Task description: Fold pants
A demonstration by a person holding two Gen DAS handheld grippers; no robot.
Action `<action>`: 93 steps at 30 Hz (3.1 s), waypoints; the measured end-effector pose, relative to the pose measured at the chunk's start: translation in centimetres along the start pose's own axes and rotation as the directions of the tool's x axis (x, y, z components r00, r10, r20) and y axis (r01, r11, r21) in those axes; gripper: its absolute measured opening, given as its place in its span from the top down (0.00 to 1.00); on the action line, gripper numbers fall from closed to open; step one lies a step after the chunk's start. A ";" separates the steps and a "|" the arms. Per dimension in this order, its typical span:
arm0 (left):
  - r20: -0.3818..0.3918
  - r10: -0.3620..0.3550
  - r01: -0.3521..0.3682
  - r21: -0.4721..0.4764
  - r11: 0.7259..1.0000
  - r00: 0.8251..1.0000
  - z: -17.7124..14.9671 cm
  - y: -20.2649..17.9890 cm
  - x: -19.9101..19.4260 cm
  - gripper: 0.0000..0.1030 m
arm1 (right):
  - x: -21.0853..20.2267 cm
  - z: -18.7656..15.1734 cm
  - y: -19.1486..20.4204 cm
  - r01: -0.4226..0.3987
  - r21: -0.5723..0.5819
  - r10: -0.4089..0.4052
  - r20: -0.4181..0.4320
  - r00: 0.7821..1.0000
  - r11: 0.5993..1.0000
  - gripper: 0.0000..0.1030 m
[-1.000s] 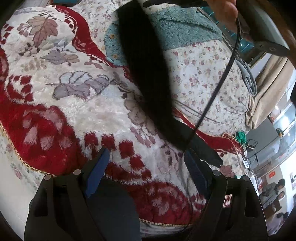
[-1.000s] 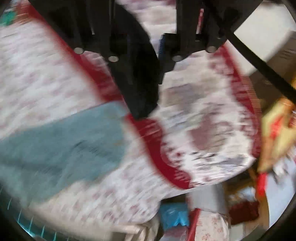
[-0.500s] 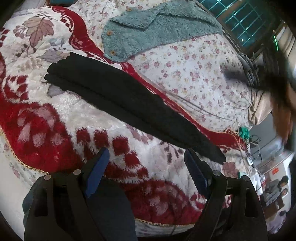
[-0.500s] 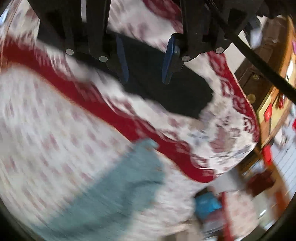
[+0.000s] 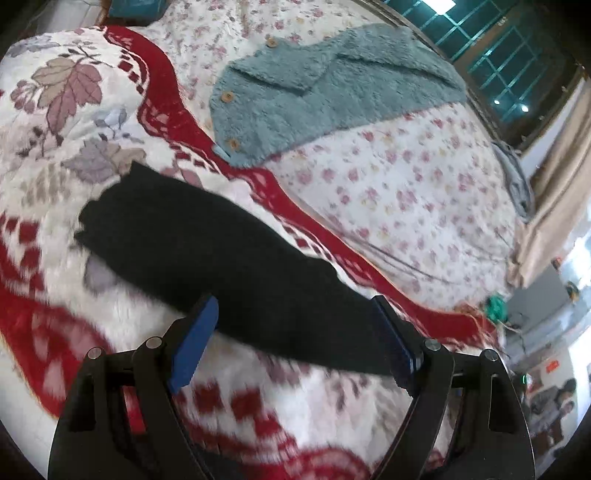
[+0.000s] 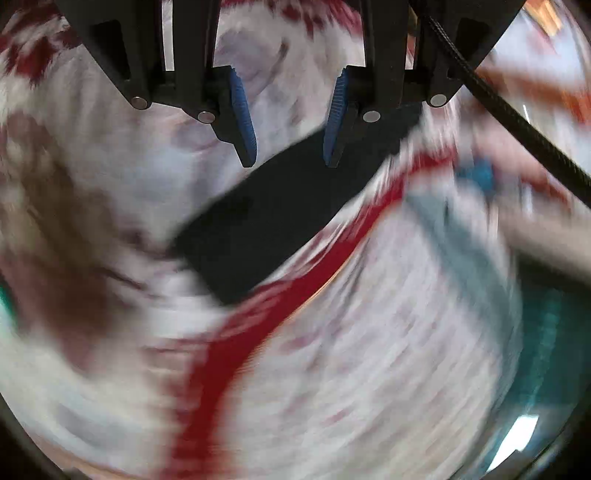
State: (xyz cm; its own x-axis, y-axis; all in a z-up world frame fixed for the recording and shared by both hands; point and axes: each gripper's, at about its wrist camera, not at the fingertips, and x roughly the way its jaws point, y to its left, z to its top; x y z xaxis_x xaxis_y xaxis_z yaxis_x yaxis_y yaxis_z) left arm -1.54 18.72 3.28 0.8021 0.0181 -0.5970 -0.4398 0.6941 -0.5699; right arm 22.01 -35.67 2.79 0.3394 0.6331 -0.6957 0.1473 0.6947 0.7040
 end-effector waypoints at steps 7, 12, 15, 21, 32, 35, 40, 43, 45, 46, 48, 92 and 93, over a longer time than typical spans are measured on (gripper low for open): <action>-0.067 -0.039 0.025 -0.198 0.980 0.997 -0.1 4.4 2.3 0.19 | 3.1 0.7 -1.6 -0.061 0.164 0.051 0.066 0.997 0.984 0.65; -0.074 -0.038 0.022 -0.200 0.980 0.997 -0.1 4.2 2.6 0.19 | 5.0 1.3 -3.0 -0.038 0.215 0.011 0.126 0.992 0.976 0.65; -0.064 -0.046 0.031 -0.218 0.975 0.997 -0.1 4.3 2.5 0.19 | 5.3 1.7 -3.6 -0.122 0.222 0.088 0.160 0.983 0.967 0.65; 0.017 -0.149 0.143 -0.393 0.908 0.989 0.2 8.0 1.0 0.19 | 6.3 1.9 -1.3 -0.047 0.045 0.043 0.097 0.994 0.998 0.72; 0.011 -0.210 0.186 -0.510 0.840 0.978 0.9 10.0 2.5 0.19 | 7.3 1.9 -1.7 -0.013 0.019 0.012 0.056 0.998 1.000 0.73; -0.003 -0.218 0.186 -0.510 0.840 0.976 1.4 10.1 3.4 0.19 | 7.4 1.9 -1.7 -0.011 0.014 0.010 0.057 0.998 1.000 0.73; 0.001 -0.232 0.201 -0.506 0.839 0.973 1.5 10.2 3.5 0.19 | 7.4 1.8 -1.4 0.002 -0.012 -0.002 0.059 0.998 1.000 0.72; 0.017 -0.258 0.232 -0.502 0.834 0.966 1.5 10.3 3.3 0.19 | 7.4 1.9 -1.5 -0.001 -0.007 0.001 0.059 0.998 1.000 0.72; 0.012 -0.273 0.244 -0.491 0.836 0.962 1.7 10.1 3.5 0.19 | 7.5 2.0 -1.4 0.000 -0.008 0.001 0.058 0.998 1.000 0.71; 0.006 -0.281 0.249 -0.480 0.841 0.960 1.7 9.8 3.6 0.19 | 7.5 1.9 -1.4 -0.001 -0.008 0.001 0.058 0.998 1.000 0.71; -0.001 -0.297 0.264 -0.455 0.850 0.955 1.8 9.2 3.5 0.19 | 7.5 2.0 -1.4 -0.003 -0.006 0.003 0.057 0.998 1.000 0.71; -0.103 0.107 -0.133 -0.287 0.949 0.989 3.3 7.6 6.0 0.94 | 6.5 1.8 0.4 0.040 -0.118 -0.033 0.058 0.998 0.992 0.95; -0.099 0.103 -0.126 -0.277 0.952 0.990 3.8 7.4 5.9 0.94 | 5.8 1.8 1.0 0.011 -0.135 0.000 0.078 0.997 0.991 0.96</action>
State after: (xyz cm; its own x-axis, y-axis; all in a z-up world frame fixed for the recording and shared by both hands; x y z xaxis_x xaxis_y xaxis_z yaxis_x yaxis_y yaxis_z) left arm 1.46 26.66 -2.31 0.7089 0.0183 -0.7051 -0.6323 0.4595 -0.6238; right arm 25.81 -31.89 -0.32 0.4107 0.6043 -0.6827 0.0245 0.7412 0.6708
